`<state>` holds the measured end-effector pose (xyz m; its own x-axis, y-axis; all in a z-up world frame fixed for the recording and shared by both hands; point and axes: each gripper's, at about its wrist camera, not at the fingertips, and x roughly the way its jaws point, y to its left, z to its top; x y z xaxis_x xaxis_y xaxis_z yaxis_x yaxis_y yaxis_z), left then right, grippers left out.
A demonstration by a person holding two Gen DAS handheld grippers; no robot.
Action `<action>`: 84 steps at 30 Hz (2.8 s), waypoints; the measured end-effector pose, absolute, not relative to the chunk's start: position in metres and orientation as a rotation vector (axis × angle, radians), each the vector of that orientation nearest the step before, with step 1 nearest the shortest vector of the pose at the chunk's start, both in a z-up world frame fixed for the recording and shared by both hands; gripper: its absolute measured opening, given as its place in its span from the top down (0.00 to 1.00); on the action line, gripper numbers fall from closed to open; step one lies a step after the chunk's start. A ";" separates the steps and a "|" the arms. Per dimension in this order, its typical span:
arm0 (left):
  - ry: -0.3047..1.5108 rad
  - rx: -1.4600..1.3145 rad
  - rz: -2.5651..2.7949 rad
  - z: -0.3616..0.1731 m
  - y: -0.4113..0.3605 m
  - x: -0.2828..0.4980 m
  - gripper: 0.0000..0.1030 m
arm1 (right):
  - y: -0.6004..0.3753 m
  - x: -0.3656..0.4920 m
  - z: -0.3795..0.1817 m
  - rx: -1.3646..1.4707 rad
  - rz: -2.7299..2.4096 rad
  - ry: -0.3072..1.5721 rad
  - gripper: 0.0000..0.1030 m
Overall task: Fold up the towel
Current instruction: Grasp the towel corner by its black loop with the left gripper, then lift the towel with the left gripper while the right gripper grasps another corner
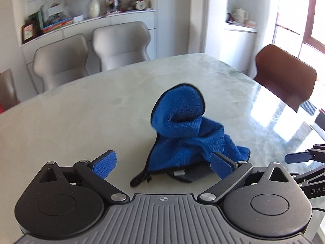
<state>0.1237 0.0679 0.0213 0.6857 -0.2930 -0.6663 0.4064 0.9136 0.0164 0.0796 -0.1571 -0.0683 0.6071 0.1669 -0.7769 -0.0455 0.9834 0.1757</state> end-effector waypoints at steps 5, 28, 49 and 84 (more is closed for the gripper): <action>0.656 0.274 -0.509 0.027 0.054 0.151 0.03 | -0.155 0.085 -0.071 0.139 0.115 0.900 0.23; 0.809 0.448 -1.043 0.003 -0.023 0.263 0.32 | -0.157 0.109 -0.084 0.150 0.084 0.930 0.24; 0.723 0.312 -0.967 0.070 0.064 0.157 0.94 | -0.134 0.169 -0.050 -0.109 0.293 0.751 0.38; 0.832 0.140 -0.659 0.035 0.129 0.120 0.94 | -0.095 0.218 -0.055 -0.187 0.582 0.724 0.95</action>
